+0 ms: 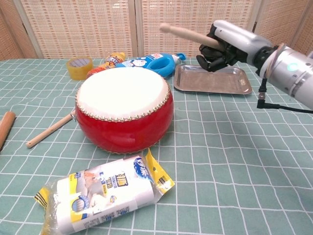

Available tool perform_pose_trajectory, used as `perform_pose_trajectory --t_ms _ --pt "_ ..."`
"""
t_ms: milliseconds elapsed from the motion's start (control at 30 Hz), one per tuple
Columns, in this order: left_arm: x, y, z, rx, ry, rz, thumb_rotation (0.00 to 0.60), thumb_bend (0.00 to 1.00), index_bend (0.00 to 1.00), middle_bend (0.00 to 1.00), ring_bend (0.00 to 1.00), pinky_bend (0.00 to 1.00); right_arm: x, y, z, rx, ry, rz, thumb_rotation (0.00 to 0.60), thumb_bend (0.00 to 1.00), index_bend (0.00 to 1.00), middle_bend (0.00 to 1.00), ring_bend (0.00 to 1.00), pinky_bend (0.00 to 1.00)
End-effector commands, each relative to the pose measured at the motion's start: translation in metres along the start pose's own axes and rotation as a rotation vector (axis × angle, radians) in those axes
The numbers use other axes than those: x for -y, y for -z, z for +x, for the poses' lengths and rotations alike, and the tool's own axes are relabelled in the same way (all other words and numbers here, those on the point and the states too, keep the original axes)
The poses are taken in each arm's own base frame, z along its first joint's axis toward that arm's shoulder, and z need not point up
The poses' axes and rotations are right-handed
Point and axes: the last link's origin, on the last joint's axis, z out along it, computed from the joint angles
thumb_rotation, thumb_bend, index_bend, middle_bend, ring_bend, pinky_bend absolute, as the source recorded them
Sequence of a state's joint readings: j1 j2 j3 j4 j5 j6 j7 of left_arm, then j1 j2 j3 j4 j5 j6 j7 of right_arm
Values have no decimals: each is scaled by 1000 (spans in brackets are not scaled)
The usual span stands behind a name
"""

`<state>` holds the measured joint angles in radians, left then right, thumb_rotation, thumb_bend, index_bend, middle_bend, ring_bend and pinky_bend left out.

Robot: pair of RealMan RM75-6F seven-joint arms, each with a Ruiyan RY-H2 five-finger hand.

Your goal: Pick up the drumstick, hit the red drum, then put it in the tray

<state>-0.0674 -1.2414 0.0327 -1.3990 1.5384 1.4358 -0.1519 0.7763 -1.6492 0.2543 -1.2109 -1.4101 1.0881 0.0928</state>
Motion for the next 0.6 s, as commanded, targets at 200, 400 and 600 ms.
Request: perform_pose_trajectory --t_ms 200,400,600 --pt "0 -2 0 0 2 -8 600 226 0 0 0 0 38 -50 -7 15 454 -23 600 582 1000 1000 1000 1000" --pt "-1 -3 -1 1 2 -11 600 226 0 0 0 0 39 -59 -19 42 662 -17 600 587 1000 1000 1000 1000" --pt "1 -3 -4 13 7 -5 600 226 0 0 0 0 37 -60 -30 74 741 -26 600 595 1000 1000 1000 1000"
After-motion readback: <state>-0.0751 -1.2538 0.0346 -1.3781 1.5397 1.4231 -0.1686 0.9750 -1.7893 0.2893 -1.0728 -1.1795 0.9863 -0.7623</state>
